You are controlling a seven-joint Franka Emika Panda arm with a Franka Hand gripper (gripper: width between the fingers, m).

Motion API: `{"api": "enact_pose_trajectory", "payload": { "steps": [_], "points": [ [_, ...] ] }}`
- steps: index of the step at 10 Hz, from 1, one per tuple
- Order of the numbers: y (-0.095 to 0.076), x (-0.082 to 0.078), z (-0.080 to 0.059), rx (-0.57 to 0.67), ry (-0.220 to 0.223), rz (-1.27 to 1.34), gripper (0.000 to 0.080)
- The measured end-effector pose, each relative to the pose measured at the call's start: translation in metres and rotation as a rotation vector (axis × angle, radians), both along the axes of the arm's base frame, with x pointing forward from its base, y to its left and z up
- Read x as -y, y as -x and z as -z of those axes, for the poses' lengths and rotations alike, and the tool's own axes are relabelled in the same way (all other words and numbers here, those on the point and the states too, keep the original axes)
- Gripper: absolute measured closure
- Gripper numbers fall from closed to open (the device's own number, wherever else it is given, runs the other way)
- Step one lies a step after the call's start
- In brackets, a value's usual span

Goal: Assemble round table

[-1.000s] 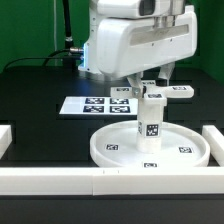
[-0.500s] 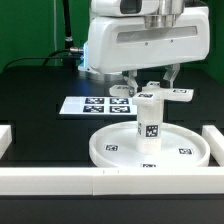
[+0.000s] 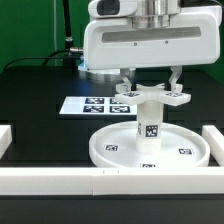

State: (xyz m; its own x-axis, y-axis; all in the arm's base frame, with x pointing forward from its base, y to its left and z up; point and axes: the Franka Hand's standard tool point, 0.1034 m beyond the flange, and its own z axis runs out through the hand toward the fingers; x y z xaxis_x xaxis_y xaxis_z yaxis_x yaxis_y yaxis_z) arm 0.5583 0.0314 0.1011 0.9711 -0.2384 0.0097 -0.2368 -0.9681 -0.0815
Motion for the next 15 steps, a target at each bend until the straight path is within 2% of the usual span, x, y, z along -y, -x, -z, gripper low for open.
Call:
{"api": "enact_pose_trajectory", "payload": {
  "steps": [6, 10, 15],
  "points": [
    [0.0003, -0.0039, 0.0003, -0.030, -0.028, 0.394, 0.0359],
    [-0.0025, -0.0023, -0.0002, -0.040, -0.094, 0.813, 0.0359],
    [-0.0031, -0.0046, -0.0005, -0.064, -0.112, 1.020, 0.0359]
  ]
}}
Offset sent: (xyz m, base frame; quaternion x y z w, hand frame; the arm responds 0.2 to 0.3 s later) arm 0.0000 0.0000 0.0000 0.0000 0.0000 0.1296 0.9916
